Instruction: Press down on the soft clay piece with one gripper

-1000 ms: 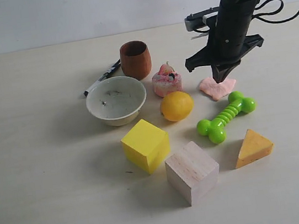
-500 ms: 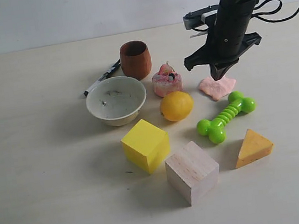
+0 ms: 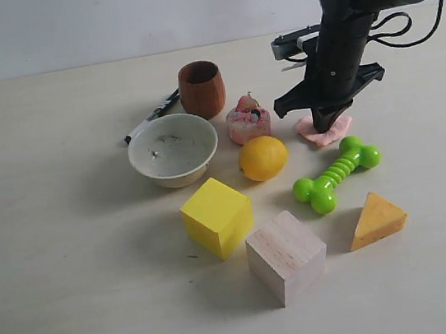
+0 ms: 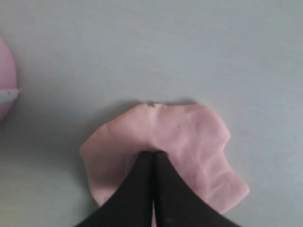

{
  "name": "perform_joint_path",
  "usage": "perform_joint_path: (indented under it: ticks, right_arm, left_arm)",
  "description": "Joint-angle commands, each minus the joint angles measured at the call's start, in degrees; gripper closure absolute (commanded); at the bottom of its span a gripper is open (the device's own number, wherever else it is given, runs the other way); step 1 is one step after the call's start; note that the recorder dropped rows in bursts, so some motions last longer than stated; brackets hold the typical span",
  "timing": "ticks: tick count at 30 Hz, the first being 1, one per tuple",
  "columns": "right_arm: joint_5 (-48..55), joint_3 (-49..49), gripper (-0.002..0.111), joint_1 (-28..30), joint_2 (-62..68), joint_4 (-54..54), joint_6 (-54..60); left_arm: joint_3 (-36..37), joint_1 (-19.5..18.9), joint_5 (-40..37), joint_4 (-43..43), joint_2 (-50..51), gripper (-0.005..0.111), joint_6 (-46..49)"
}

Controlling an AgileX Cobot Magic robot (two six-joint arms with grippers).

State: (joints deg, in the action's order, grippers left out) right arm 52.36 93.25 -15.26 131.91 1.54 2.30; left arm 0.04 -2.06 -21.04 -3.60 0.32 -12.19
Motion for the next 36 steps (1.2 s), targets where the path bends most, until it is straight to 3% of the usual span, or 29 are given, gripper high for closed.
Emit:
perform_joint_path:
  ticks: [1,20,36]
  right_arm:
    - [0.2,-1.3,0.108,-0.1,6.0,-0.8,0.7]
    - [3.4,-1.3,0.108,-0.1,10.0,-1.5,0.7]
    - [1.3,-1.3,0.108,-0.1,0.5,3.3,0.3]
  left_arm:
    - [0.0,0.3,0.4,-0.1,-0.3,0.107,-0.1]
    - [0.0,0.3,0.4,-0.1,-0.3,0.107,-0.1]
    - [0.0,0.3,0.4,-0.1,-0.3,0.107,-0.1]
